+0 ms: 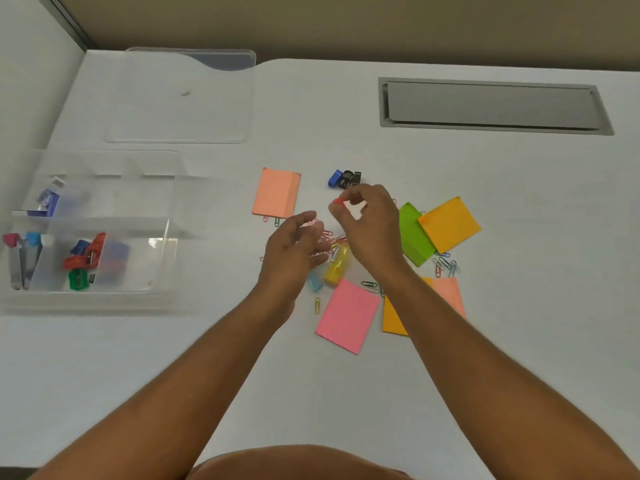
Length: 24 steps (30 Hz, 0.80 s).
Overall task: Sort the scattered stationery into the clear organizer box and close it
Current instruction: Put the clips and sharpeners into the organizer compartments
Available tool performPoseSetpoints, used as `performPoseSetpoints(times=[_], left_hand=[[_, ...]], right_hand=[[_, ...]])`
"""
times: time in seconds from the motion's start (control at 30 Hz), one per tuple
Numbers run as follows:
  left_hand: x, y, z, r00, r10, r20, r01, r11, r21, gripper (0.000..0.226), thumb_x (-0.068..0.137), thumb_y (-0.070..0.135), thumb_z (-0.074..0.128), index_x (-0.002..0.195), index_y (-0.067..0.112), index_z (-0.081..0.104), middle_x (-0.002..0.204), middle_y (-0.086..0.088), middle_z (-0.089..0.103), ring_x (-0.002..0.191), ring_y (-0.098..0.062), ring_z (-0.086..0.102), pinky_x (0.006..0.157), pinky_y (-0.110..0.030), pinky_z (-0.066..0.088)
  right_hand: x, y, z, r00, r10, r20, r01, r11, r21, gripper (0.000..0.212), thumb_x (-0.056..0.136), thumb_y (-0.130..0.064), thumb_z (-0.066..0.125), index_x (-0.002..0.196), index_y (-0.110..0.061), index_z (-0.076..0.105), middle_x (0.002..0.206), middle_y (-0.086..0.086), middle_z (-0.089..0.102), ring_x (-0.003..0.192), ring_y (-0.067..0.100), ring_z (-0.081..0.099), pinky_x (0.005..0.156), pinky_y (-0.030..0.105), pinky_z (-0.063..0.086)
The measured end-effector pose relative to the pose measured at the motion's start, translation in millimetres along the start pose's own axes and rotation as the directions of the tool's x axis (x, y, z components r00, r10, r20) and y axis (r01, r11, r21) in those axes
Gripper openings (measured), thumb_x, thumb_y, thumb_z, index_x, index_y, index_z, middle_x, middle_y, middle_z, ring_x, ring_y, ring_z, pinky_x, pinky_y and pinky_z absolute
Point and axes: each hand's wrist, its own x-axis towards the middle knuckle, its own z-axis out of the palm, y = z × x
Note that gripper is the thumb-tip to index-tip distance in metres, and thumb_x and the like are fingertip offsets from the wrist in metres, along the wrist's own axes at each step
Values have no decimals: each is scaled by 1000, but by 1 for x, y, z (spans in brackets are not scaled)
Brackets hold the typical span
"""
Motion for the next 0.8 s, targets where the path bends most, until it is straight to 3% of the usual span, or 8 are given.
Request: performPoseSetpoints(times=[0.07, 0.17, 0.3, 0.37, 0.43, 0.53, 0.7, 0.8], left_hand=[[1, 6, 4, 985, -87, 150, 121, 966, -230, 29, 107, 27, 53, 132, 18, 66, 119, -8, 76, 108, -23, 75, 96, -38, 60], [-2, 3, 4, 961, -77, 264, 146, 956, -253, 32, 109, 16, 45, 126, 9, 71, 121, -11, 76, 111, -24, 73, 96, -34, 59], [2, -4, 0, 984, -159, 78, 172, 962, -212, 25, 105, 15, 55, 117, 9, 76, 102, -11, 79, 87, -22, 76, 77, -28, 62], [3, -2, -4, 985, -172, 6, 170, 965, -202, 19, 102, 19, 62, 111, 11, 76, 95, -13, 78, 74, -19, 70, 69, -27, 61], [2, 1, -5, 984, -180, 4, 178, 969, -171, 16, 100, 24, 66, 106, 15, 76, 99, -12, 79, 75, -19, 69, 71, -29, 61], [1, 4, -6, 975, -221, 36, 224, 958, -179, 14, 98, 25, 67, 103, 16, 77, 101, -11, 80, 83, -23, 74, 80, -34, 64], [2, 5, -15, 984, -179, 23, 179, 957, -228, 22, 97, 24, 68, 115, 13, 74, 96, -8, 77, 82, -22, 76, 81, -35, 64], [6, 2, -21, 985, -167, -37, 157, 967, -200, 27, 94, 28, 72, 117, 14, 73, 97, -8, 74, 83, -23, 74, 78, -35, 64]], right_hand=[[-26, -13, -6, 1000, 23, 6, -23, 993, 114, 8, 88, -25, 75, 95, -25, 72, 98, -8, 61, 90, 0, 56, 78, 14, 42], [-51, -13, -5, 996, 52, 76, -59, 993, 100, 12, 91, -24, 70, 102, -26, 72, 104, -4, 59, 97, 2, 56, 80, 15, 44], [-38, -3, -15, 967, -28, 252, 23, 999, 23, 23, 88, -23, 69, 110, -26, 73, 106, -7, 59, 95, 0, 55, 82, 14, 43], [-13, 2, -22, 970, -100, 223, 116, 991, -61, 29, 86, -21, 71, 115, -22, 71, 109, -2, 61, 93, 8, 55, 83, 22, 46], [20, 11, -22, 982, -120, 148, 150, 965, -215, 39, 87, -19, 69, 126, -20, 65, 119, 5, 60, 105, 23, 53, 90, 37, 47], [60, 26, -14, 981, -76, 181, 137, 923, -359, 57, 91, -17, 70, 144, -20, 52, 138, 7, 58, 121, 32, 47, 97, 42, 47], [69, 37, -6, 976, -60, 209, 138, 915, -380, 53, 91, -19, 70, 142, -22, 54, 131, 3, 66, 117, 32, 54, 97, 45, 44], [37, 22, -11, 987, -81, 141, 111, 969, -219, 54, 86, -25, 75, 135, -29, 54, 123, -7, 67, 107, 22, 55, 90, 37, 47]])
